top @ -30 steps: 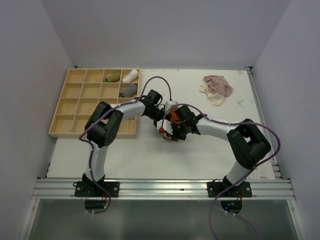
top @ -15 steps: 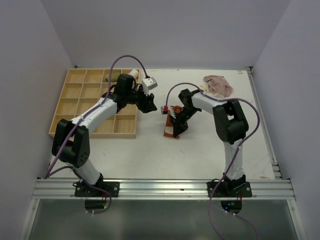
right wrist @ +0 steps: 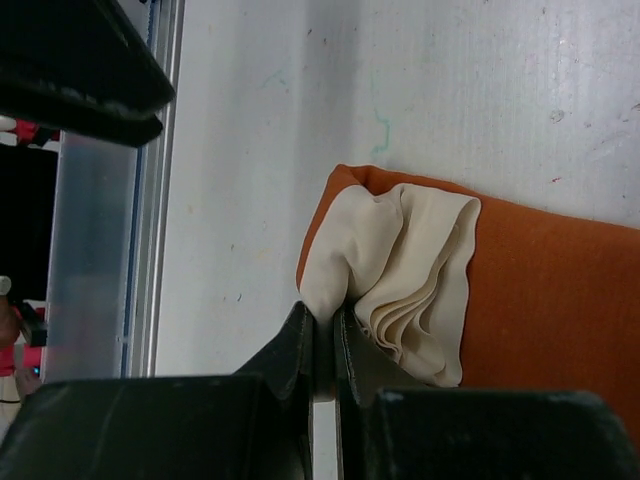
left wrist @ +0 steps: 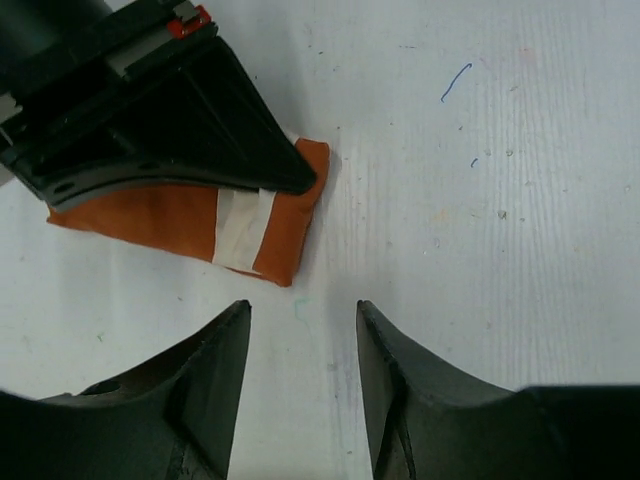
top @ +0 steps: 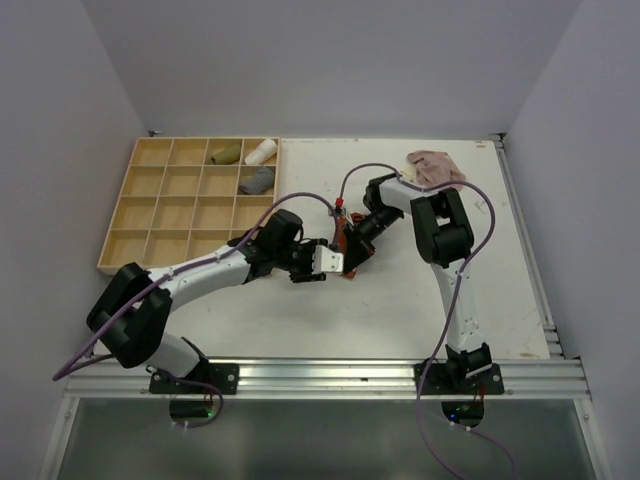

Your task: Roll the underwear

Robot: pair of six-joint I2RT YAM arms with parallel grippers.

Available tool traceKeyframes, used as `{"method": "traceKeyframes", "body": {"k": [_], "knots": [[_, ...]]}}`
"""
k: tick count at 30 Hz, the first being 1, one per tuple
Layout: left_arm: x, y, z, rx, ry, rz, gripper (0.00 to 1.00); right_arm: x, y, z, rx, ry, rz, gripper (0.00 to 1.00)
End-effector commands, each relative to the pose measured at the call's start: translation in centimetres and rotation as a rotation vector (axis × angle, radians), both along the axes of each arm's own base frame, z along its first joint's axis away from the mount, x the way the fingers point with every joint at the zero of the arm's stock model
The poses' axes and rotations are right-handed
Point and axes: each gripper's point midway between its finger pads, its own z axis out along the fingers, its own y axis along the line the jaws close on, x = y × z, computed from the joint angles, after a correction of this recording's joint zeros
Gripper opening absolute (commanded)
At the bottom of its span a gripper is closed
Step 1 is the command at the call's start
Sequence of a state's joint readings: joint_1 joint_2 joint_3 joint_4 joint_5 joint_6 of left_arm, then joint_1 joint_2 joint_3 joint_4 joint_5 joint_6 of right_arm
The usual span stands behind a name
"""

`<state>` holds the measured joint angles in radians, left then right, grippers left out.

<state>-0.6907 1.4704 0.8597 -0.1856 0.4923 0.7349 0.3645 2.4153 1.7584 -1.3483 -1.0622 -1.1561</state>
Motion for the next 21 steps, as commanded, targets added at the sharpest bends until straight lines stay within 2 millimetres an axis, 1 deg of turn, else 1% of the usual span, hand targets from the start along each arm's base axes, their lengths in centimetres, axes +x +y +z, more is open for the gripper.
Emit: {"method": "traceKeyframes", "body": {"k": [1, 3, 4, 5, 6, 8, 9, 13, 14, 15, 17, 18, 21], "knots": [[2.3, -2.1, 1.2, -0.015, -0.233, -0.098, 0.50, -3.3, -1.4, 1.0, -0.093, 0.214, 0.035, 0.00], [1.9, -2.9, 0.3, 0.004, -0.257, -0.141, 0.50, -3.4, -1.6, 0.5, -0.103, 0.233, 0.032, 0.00], [2.2, -3.5, 0.6, -0.012, -0.287, -0.156, 0.50, -3.4, -1.5, 0.5, -0.110, 0.241, 0.028, 0.00], [2.2, -3.8, 0.4, -0.009, -0.295, -0.170, 0.50, -3.5, -1.6, 0.4, -0.116, 0.249, 0.026, 0.00], [2.0, -4.2, -0.2, 0.001, -0.299, -0.192, 0.50, -3.3, -1.5, 0.2, -0.118, 0.251, 0.024, 0.00], [1.8, -4.6, -0.8, 0.012, -0.301, -0.216, 0.49, -3.2, -1.5, 0.1, -0.126, 0.261, 0.017, 0.00], [1.5, -4.9, -1.5, 0.025, -0.298, -0.235, 0.49, -3.1, -1.5, 0.1, -0.128, 0.260, 0.017, 0.00], [1.3, -5.4, -3.1, 0.048, -0.286, -0.263, 0.49, -2.9, -1.5, -0.1, -0.131, 0.267, 0.011, 0.00], [1.3, -5.6, -3.3, 0.051, -0.287, -0.265, 0.49, -2.9, -1.4, -0.1, -0.132, 0.267, 0.010, 0.00], [1.4, -5.6, -4.2, 0.068, -0.271, -0.256, 0.49, -2.9, -1.4, -0.1, -0.131, 0.266, 0.011, 0.00], [2.0, -5.8, -4.6, 0.079, -0.268, -0.239, 0.49, -2.9, -1.5, 0.0, -0.131, 0.264, 0.013, 0.00], [2.3, -5.7, -5.4, 0.102, -0.255, -0.222, 0.48, -3.0, -1.6, 0.0, -0.133, 0.261, 0.016, 0.00], [2.4, -5.4, -6.3, 0.128, -0.237, -0.209, 0.47, -3.0, -1.5, -0.1, -0.131, 0.261, 0.016, 0.00]]}}
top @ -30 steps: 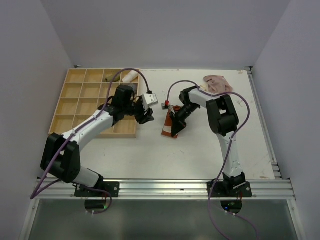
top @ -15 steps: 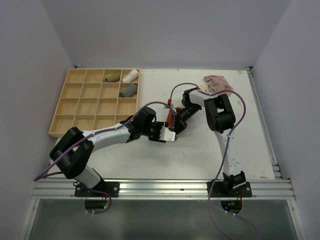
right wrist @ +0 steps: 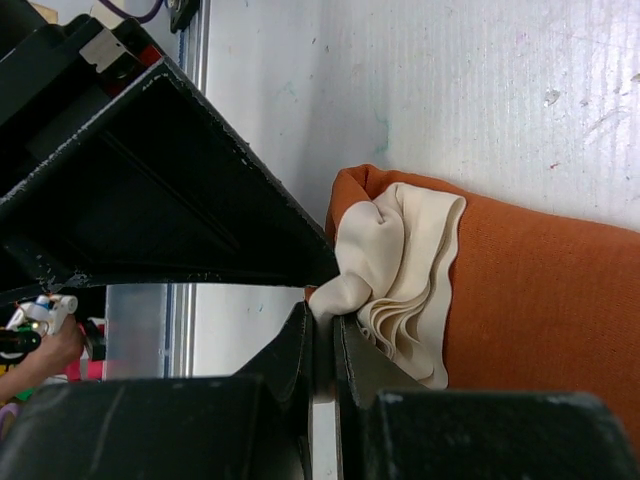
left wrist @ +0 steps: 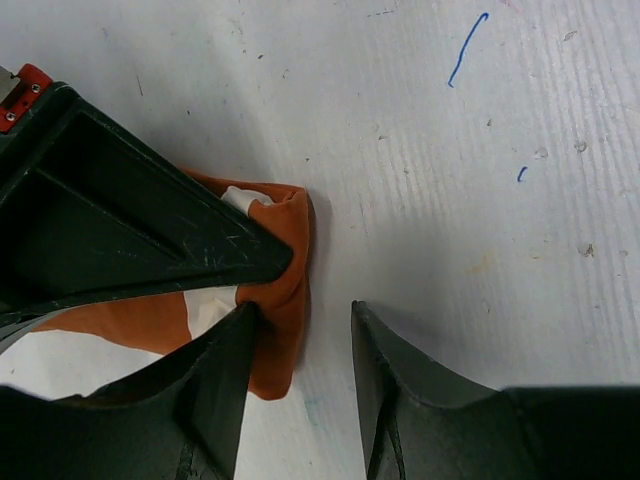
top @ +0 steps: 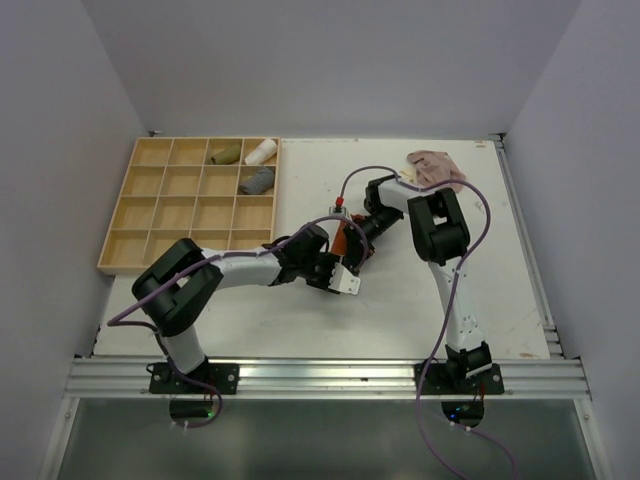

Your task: Roll the underwear

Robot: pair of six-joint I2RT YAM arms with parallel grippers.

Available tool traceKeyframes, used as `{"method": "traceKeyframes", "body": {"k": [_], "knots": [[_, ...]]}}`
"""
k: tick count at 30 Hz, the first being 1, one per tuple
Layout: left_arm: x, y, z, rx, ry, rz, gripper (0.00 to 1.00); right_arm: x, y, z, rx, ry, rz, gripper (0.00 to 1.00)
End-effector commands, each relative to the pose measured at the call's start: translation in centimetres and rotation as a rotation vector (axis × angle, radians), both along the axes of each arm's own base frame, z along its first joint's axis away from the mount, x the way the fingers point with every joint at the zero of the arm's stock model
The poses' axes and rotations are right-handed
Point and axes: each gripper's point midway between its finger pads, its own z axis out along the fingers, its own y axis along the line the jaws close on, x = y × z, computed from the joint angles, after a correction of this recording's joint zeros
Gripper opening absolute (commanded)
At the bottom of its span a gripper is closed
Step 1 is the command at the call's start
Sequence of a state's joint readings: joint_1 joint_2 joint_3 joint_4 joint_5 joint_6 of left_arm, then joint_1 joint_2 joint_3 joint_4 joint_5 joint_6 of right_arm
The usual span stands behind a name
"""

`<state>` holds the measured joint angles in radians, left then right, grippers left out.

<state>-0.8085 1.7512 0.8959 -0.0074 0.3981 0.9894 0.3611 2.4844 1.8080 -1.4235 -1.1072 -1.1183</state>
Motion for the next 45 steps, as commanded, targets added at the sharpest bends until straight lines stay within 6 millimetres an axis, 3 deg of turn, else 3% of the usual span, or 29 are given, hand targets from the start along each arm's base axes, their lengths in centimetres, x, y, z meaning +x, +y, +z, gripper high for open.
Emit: {"method": "traceKeyframes", "body": {"k": [1, 9, 13, 14, 18, 19, 21, 22, 25, 29, 32, 36, 37, 39, 40, 42, 43, 45], "knots": [[1.4, -0.9, 0.3, -0.008, -0.054, 0.013, 0.47, -2.6, -1.8, 0.1, -0.110, 0.136, 0.062, 0.00], [2.0, -0.5, 2.3, -0.045, -0.154, 0.028, 0.48, -2.6, -1.8, -0.2, -0.116, 0.144, 0.062, 0.00], [2.1, -0.8, 0.9, 0.002, -0.136, 0.014, 0.49, -2.5, -1.8, -0.2, -0.117, 0.140, 0.061, 0.00], [2.1, -0.6, -0.2, 0.030, -0.121, 0.015, 0.47, -2.5, -1.8, -0.2, -0.117, 0.141, 0.062, 0.00], [1.3, 0.3, -2.4, 0.116, -0.052, -0.010, 0.30, -2.6, -1.8, 0.0, -0.115, 0.140, 0.063, 0.00], [0.9, 0.3, -2.6, 0.126, -0.030, -0.022, 0.21, -2.6, -1.9, 0.0, -0.118, 0.143, 0.060, 0.00], [-0.4, 0.6, -2.9, 0.146, 0.039, -0.048, 0.16, -2.1, -1.9, 0.4, -0.112, 0.132, 0.048, 0.10], [-0.7, 0.5, -2.7, 0.149, 0.061, -0.056, 0.12, -1.8, -1.9, 0.6, -0.109, 0.135, 0.032, 0.20], [-2.8, 1.1, -3.0, 0.172, 0.176, -0.074, 0.04, -0.1, -2.0, 2.3, -0.100, 0.092, -0.011, 0.28], [-4.8, 1.5, -3.3, 0.202, 0.323, -0.056, 0.00, 4.2, -2.6, 5.5, -0.079, -0.036, -0.092, 0.36], [-5.5, 1.4, -3.1, 0.222, 0.431, 0.014, 0.00, 8.1, -4.4, 7.5, -0.077, -0.140, -0.186, 0.37], [-6.2, 1.4, -2.9, 0.260, 0.560, 0.099, 0.00, 12.4, -8.9, 10.2, -0.115, -0.247, -0.388, 0.40], [-5.8, 0.7, -2.3, 0.250, 0.577, 0.112, 0.00, 13.4, -9.7, 12.1, -0.104, -0.344, -0.420, 0.41], [-6.4, 1.0, -3.0, 0.287, 0.702, 0.180, 0.00, 13.3, -11.9, 12.5, -0.146, -0.373, -0.474, 0.41], [-5.3, 0.4, -2.3, 0.271, 0.718, 0.207, 0.00, 13.3, -12.5, 14.8, -0.142, -0.466, -0.487, 0.42], [-5.6, 0.9, -3.4, 0.321, 0.834, 0.273, 0.00, 11.4, -13.6, 14.7, -0.185, -0.512, -0.460, 0.42], [-4.2, 0.3, -2.8, 0.300, 0.849, 0.292, 0.00, 10.5, -13.8, 16.5, -0.181, -0.586, -0.459, 0.42], [-4.4, 0.7, -3.8, 0.339, 0.957, 0.331, 0.00, 7.9, -14.0, 15.9, -0.190, -0.602, -0.432, 0.43]]}}
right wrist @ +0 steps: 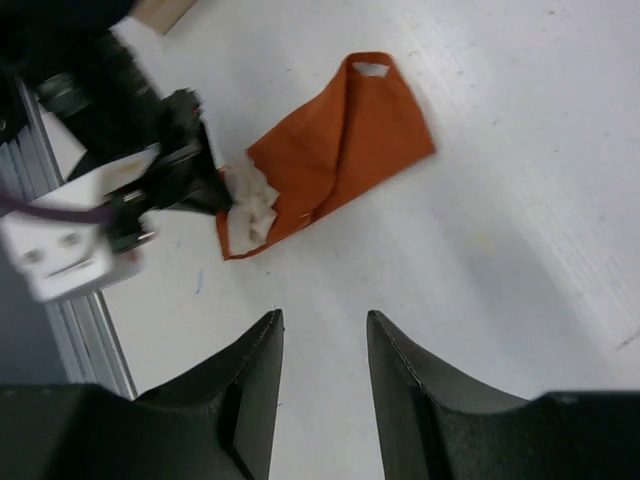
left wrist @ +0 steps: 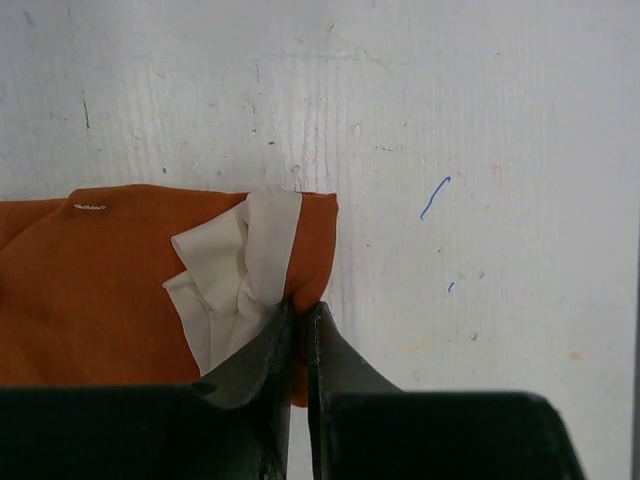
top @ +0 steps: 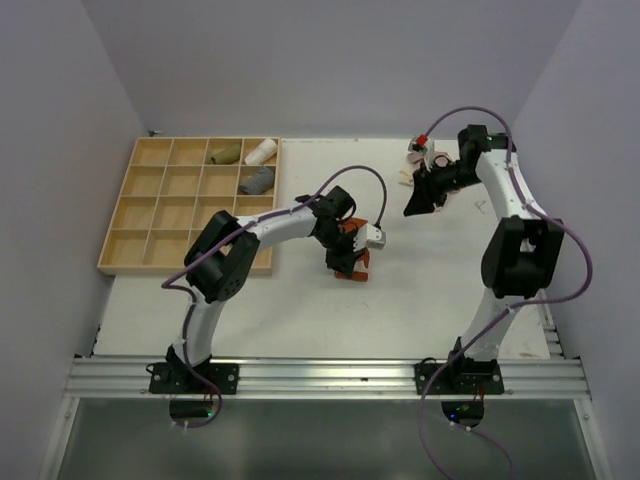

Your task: Roll the underwear

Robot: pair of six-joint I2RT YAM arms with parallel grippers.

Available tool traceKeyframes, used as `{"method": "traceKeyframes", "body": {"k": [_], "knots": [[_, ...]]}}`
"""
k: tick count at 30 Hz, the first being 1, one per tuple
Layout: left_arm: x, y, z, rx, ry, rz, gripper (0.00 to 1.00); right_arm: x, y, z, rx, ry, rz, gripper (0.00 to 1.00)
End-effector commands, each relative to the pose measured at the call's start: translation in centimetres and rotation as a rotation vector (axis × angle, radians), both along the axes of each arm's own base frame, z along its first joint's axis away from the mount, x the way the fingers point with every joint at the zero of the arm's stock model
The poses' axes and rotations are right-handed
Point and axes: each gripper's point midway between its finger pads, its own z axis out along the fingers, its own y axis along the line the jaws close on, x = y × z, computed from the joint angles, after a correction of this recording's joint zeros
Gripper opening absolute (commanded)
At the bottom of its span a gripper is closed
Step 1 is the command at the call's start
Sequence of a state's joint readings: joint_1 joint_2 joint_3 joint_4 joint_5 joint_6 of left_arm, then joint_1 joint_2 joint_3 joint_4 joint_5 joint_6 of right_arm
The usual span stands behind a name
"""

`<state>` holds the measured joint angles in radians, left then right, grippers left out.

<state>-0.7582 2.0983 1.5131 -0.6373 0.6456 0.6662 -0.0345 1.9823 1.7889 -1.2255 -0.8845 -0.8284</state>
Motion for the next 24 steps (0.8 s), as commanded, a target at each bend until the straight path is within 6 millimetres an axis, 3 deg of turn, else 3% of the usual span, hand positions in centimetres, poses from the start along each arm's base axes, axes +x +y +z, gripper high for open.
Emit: {"method": "traceKeyframes", "body": {"k": [1, 2, 4, 5, 6, 7, 8, 9, 10, 11, 12, 16, 21, 24], "knots": [[-3.0, 3.5, -3.8, 0.217, 0.355, 0.116, 0.00, -3.5, 0.8, 2.2, -0.065, -0.139, 0.071, 0.43], [-2.7, 4.0, -5.1, 0.232, 0.407, 0.131, 0.01, -5.5, 0.9, 2.2, -0.071, -0.150, 0.078, 0.44], [-1.9, 3.9, -4.9, 0.225, 0.452, 0.131, 0.07, -7.0, 1.4, 1.4, -0.114, -0.183, 0.118, 0.44], [-1.4, 4.1, -5.5, 0.206, 0.500, 0.152, 0.08, -8.7, 1.7, 0.5, -0.134, -0.175, 0.144, 0.44], [-0.9, 4.3, -5.7, 0.199, 0.508, 0.166, 0.10, -9.9, 3.2, -0.2, -0.159, -0.191, 0.209, 0.43], [0.0, 4.4, -5.7, 0.191, 0.505, 0.179, 0.10, -9.4, 3.8, -0.8, -0.201, -0.251, 0.231, 0.43], [0.2, 4.6, -6.7, 0.199, 0.510, 0.168, 0.10, -10.5, 4.4, -2.3, -0.218, -0.253, 0.259, 0.43], [0.4, 4.5, -6.5, 0.201, 0.511, 0.161, 0.10, -11.2, 6.1, -2.0, -0.216, -0.313, 0.304, 0.44], [0.3, 4.8, -7.4, 0.214, 0.531, 0.160, 0.10, -10.0, 7.3, -1.9, -0.214, -0.411, 0.315, 0.46], [0.3, 4.8, -7.7, 0.214, 0.535, 0.150, 0.10, -10.4, 7.3, -3.5, -0.265, -0.425, 0.334, 0.48], [0.3, 4.9, -7.7, 0.221, 0.548, 0.145, 0.12, -10.8, 8.8, -3.8, -0.269, -0.477, 0.394, 0.49], [-0.2, 5.2, -8.6, 0.244, 0.565, 0.159, 0.20, -9.6, 11.2, -5.9, -0.296, -0.582, 0.462, 0.51], [0.0, 5.0, -8.9, 0.234, 0.569, 0.211, 0.22, -9.4, 12.4, -8.3, -0.294, -0.560, 0.493, 0.51], [0.2, 4.8, -8.9, 0.223, 0.587, 0.247, 0.24, -10.5, 12.7, -9.6, -0.298, -0.507, 0.541, 0.50]]}}
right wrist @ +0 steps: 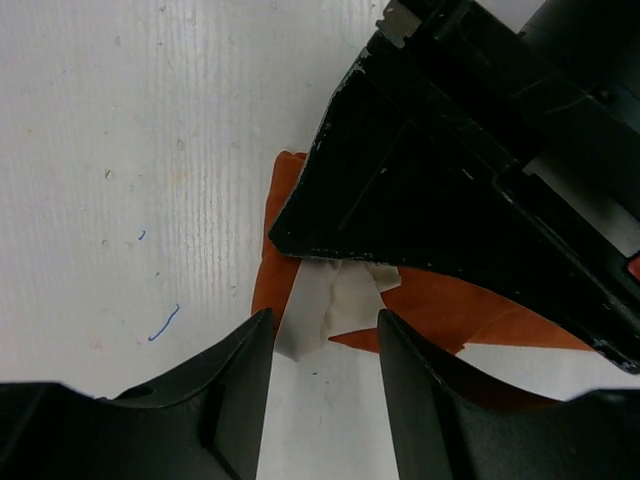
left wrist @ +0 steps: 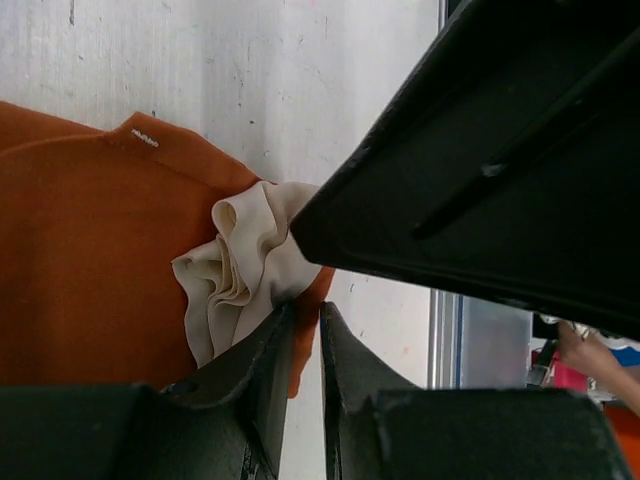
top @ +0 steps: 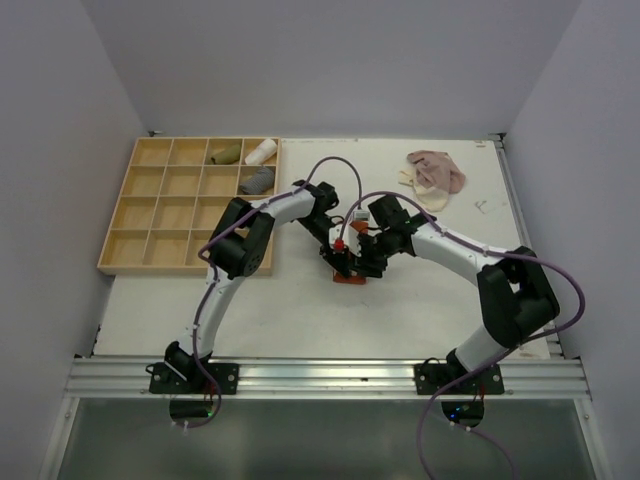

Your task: Roll the underwear

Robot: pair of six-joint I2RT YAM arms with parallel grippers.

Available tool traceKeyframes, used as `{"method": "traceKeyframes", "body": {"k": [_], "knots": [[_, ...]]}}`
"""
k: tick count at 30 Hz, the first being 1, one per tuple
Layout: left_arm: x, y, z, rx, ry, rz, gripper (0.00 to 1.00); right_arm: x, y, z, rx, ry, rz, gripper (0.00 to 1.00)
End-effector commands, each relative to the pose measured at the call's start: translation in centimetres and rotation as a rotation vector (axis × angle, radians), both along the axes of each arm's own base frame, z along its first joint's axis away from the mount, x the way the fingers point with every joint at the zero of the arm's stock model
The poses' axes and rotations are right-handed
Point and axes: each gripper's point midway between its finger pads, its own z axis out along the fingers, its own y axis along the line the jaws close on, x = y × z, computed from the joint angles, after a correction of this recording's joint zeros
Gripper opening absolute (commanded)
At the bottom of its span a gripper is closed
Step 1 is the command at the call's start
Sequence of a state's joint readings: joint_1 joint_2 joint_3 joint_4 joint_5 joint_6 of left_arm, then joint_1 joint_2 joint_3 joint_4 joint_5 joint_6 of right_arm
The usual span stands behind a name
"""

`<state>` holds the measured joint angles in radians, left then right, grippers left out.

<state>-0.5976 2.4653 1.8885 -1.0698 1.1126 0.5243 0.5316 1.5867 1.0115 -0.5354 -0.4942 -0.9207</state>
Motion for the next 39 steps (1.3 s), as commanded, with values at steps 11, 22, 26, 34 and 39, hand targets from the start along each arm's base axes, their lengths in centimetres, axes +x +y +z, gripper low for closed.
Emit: {"method": "traceKeyframes", "body": {"k": [11, 22, 26, 34, 39], "knots": [[0.9, 3.9, -9.0, 0.282, -0.090, 0.016, 0.13, -1.3, 0.7, -0.4, -0.011, 0.009, 0.069, 0.49], [1.3, 4.1, -9.3, 0.321, -0.101, 0.034, 0.10, -2.4, 1.5, 1.1, -0.010, -0.036, 0.128, 0.56], [1.5, 4.1, -9.2, 0.320, -0.102, 0.038, 0.14, -2.4, 1.9, -1.3, -0.057, 0.000, 0.133, 0.57], [1.4, 4.2, -8.7, 0.317, -0.106, 0.044, 0.18, -1.2, 0.7, -4.6, -0.175, 0.013, 0.093, 0.47], [2.4, 3.8, -6.2, 0.266, -0.134, 0.087, 0.28, -1.9, -0.1, -5.4, -0.207, 0.031, 0.118, 0.01]]}}
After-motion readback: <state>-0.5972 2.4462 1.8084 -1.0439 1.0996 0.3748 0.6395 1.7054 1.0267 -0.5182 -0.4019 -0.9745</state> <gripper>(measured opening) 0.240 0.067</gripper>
